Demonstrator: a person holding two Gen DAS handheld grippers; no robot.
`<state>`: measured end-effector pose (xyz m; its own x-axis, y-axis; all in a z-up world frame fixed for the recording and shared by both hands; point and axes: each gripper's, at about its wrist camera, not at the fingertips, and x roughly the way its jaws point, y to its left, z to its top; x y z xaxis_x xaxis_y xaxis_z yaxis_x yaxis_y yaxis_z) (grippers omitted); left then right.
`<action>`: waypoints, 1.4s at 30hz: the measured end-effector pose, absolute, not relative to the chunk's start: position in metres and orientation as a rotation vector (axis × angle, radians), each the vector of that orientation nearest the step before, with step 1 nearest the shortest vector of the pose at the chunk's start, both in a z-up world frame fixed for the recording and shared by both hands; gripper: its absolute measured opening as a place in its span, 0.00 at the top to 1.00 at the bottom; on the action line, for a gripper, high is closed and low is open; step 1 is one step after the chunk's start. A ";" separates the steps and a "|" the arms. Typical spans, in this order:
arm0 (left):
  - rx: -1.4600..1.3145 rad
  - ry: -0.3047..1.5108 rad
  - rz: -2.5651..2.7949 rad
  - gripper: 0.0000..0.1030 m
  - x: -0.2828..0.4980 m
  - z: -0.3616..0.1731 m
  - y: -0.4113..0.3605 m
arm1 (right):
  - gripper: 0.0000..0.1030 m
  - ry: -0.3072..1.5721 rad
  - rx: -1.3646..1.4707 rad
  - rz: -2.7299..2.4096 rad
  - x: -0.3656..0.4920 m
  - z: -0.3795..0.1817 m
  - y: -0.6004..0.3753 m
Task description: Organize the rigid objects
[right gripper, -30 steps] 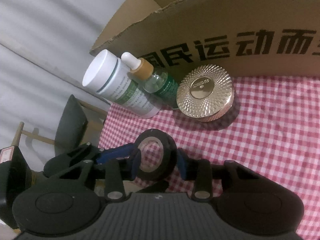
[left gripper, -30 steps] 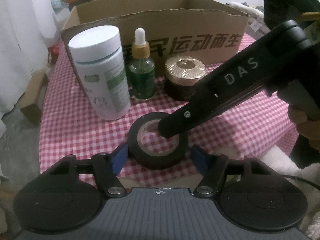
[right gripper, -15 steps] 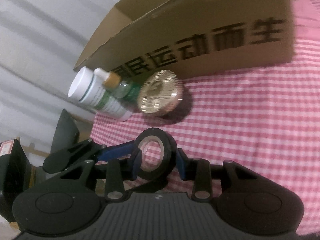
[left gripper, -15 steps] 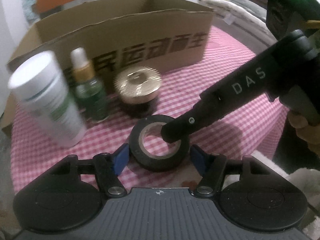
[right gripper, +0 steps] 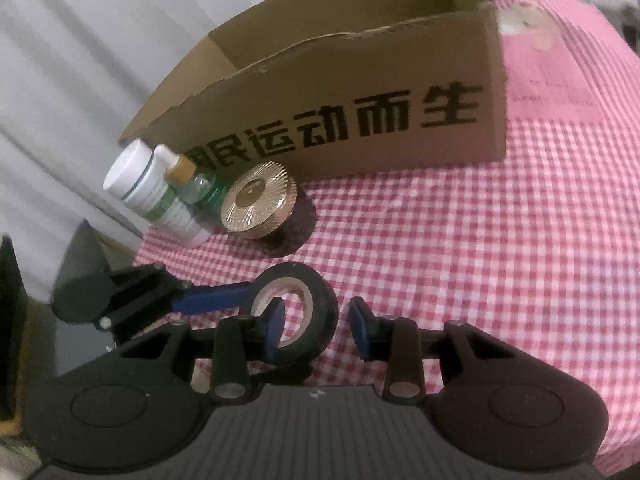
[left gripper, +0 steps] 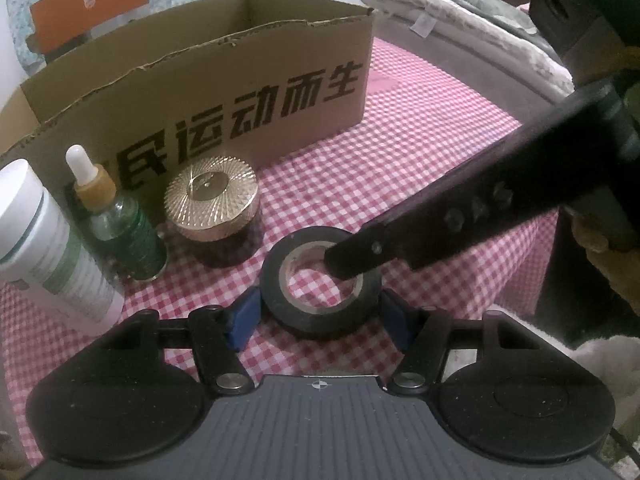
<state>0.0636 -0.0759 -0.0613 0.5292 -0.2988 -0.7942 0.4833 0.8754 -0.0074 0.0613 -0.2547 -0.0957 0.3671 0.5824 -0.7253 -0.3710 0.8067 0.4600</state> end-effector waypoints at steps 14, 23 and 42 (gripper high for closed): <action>0.244 0.916 -0.496 0.35 0.078 -0.067 -0.085 | 0.78 1.003 0.133 0.608 0.067 -0.094 -0.253; 0.235 0.914 -0.478 0.36 0.085 -0.068 -0.088 | 0.78 0.980 0.107 0.621 0.070 -0.097 -0.248; 0.232 0.753 -0.450 0.36 0.069 -0.009 -0.085 | 0.79 0.811 0.090 0.599 0.044 -0.041 -0.261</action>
